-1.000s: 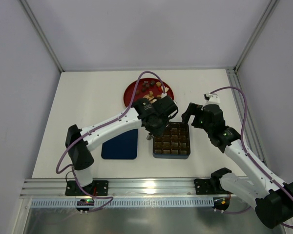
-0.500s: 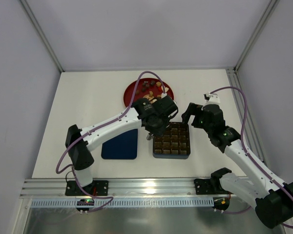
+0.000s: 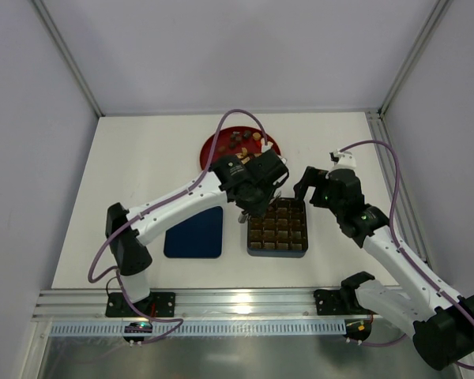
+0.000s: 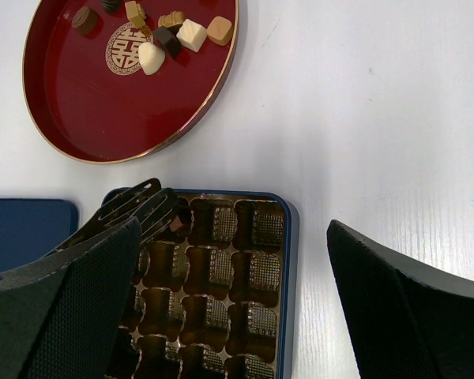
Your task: Pack the chocolate
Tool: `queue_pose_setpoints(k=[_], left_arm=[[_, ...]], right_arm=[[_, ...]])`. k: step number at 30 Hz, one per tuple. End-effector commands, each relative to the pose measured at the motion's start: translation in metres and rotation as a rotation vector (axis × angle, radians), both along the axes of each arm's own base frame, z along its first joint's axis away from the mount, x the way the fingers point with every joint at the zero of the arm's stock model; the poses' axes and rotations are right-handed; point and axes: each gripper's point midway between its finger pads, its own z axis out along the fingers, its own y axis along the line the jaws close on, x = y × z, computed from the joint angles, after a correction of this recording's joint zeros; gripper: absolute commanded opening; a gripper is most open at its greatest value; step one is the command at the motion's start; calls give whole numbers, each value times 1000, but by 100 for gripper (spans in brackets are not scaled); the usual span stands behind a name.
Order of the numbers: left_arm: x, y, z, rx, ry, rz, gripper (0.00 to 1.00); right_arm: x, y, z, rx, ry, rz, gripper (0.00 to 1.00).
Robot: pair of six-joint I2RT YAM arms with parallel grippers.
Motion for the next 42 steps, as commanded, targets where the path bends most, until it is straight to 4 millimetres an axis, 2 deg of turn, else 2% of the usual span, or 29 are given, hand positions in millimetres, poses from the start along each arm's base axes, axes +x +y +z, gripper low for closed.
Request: queue_pose_setpoints(k=[1, 4, 8, 11, 18, 23, 31, 35, 42], left_arm=[[6, 0, 37, -60, -78, 7, 33], [13, 6, 50, -51, -114, 17, 34], [31, 17, 56, -46, -136, 45, 34], [55, 30, 60, -48, -150, 90, 35], [126, 63, 57, -39, -172, 220, 38], [161, 61, 43, -50, -143, 242, 38], [186, 51, 11, -22, -97, 241, 39], [191, 49, -3, -13, -77, 243, 39], [191, 47, -12, -8, -56, 233, 39]], right_arm=[[6, 3, 20, 18, -63, 4, 100], [6, 4, 21, 21, -63, 8, 100], [7, 4, 21, 19, -64, 11, 100], [7, 4, 22, 16, -64, 12, 100], [8, 5, 22, 11, -60, 19, 100], [8, 5, 22, 7, -58, 20, 100], [7, 4, 23, 5, -57, 20, 100], [5, 3, 21, -2, -51, 19, 100], [5, 2, 20, -8, -48, 17, 100]])
